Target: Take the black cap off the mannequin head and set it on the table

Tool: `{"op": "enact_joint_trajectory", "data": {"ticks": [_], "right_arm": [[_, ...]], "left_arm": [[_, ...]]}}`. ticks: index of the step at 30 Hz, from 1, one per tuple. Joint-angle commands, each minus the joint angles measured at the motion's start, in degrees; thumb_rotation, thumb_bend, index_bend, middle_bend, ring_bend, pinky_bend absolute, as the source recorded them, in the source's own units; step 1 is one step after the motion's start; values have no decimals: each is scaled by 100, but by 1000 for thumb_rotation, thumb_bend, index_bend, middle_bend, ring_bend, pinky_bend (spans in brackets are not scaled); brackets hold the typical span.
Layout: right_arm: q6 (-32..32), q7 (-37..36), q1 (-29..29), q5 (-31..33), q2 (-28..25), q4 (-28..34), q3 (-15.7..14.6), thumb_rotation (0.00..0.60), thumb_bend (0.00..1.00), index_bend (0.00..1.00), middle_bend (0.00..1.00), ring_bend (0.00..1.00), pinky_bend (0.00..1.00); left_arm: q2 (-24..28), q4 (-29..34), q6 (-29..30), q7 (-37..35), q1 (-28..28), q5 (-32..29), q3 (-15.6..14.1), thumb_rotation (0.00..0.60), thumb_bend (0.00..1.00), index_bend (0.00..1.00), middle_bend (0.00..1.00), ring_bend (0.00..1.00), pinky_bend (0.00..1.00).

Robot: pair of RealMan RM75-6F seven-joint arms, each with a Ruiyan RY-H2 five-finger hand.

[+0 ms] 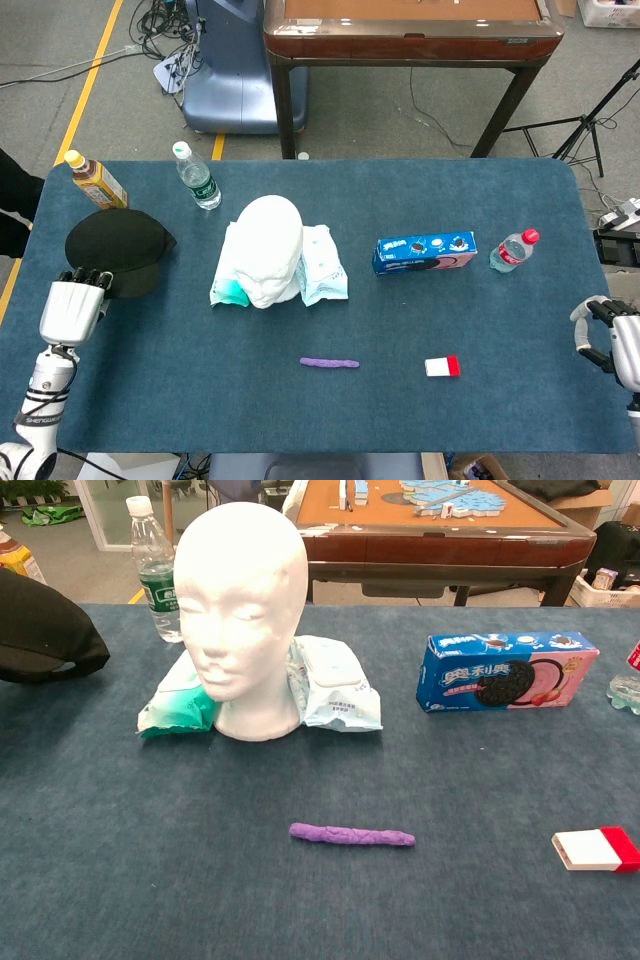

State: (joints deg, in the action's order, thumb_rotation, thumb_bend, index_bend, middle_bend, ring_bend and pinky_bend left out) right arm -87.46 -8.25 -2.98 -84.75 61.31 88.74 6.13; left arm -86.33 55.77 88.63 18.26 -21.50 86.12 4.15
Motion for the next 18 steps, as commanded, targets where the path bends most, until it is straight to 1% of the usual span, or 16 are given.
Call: {"op": "enact_joint_trajectory", "data": {"ticks": [1,2,4,5,6,7,9,10,12,15,18], "right_arm": [[21,11,-7,13,-4,8,1,600,464,545,476,463,598],[26,19,-8,16,-6,13,1,600,464,545,476,463,598],[42,41,-12,27,-9,24,0,600,464,545,476,463,598],[48,48,-13,28,-10,27,-3,600,464,545,476,463,598],[53,52,-14,27,-12,31,-6,600,463,545,476,463,598],[55,57,-15,25,-15,37,-7,600,463,545,476,463,598],[60,66,-18,29,-14,42,-6,600,464,545,476,463,598],[66,74,-20,31,-13,44,-7,600,463,545,476,463,597],[74,82,-24,32,-15,48,-8,600,464,545,476,463,598],[81,92,-27,32,-16,54,-11,600,463,545,476,463,598],[88,105,-29,31,-17,56,-15,600,464,545,476,463,598]], "left_arm": [[432,735,-295,450,236,-86,-233,600,449,561,583,476,623],[545,947,-386,623,273,-132,-276,600,443,519,576,472,623],[819,1520,-616,1159,359,-319,-352,600,384,332,546,458,623],[946,1806,-729,1409,393,-437,-376,600,355,268,533,451,623],[1071,2101,-835,1665,425,-582,-388,600,298,162,502,432,623],[1231,2488,-961,2001,460,-781,-398,600,244,82,470,409,620],[1451,3016,-1098,2456,494,-1047,-415,600,162,11,410,366,606],[1575,3308,-1149,2737,509,-1192,-428,600,131,0,381,345,595],[1730,3685,-1185,3129,528,-1387,-449,600,90,0,312,297,566],[1927,4208,-1210,3615,553,-1695,-477,600,69,0,242,245,537],[2084,4617,-1253,3875,565,-2001,-498,600,59,0,211,229,532]]}}
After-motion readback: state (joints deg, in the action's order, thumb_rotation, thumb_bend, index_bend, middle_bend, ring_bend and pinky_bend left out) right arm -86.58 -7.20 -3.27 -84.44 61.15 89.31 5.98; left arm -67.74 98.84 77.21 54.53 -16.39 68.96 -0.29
